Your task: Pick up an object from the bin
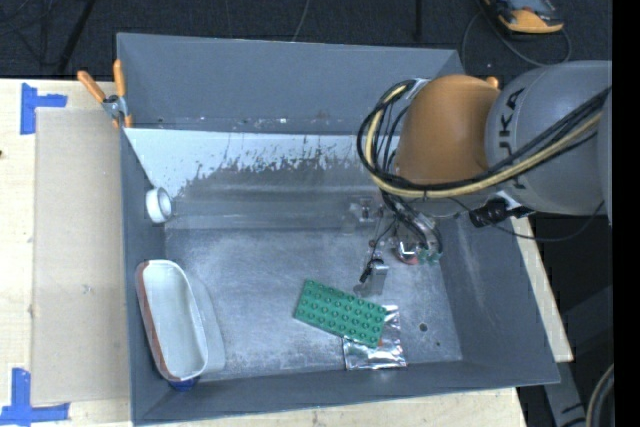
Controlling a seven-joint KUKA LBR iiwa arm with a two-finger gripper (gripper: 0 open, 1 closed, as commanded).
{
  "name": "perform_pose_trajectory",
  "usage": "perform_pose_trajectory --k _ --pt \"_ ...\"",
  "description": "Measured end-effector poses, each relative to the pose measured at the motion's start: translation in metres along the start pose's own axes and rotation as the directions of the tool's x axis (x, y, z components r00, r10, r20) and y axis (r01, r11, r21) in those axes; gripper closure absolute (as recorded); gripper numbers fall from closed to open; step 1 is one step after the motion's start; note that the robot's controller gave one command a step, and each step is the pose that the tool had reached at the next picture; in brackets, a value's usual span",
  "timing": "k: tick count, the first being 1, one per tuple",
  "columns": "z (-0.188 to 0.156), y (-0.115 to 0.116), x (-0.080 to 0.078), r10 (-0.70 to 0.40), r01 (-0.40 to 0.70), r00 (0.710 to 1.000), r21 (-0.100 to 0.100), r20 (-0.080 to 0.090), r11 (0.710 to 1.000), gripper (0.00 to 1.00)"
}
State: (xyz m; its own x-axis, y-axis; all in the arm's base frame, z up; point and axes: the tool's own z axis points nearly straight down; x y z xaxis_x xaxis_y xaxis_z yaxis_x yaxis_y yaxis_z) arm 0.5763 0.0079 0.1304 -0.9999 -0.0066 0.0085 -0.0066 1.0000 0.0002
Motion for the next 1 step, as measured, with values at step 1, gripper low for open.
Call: perform_pose_trajectory --k 1 --pt "0.0646 0.0124 0.0490 0.058 -0.058 0.998 -0.001 0.000 0.998 0.00"
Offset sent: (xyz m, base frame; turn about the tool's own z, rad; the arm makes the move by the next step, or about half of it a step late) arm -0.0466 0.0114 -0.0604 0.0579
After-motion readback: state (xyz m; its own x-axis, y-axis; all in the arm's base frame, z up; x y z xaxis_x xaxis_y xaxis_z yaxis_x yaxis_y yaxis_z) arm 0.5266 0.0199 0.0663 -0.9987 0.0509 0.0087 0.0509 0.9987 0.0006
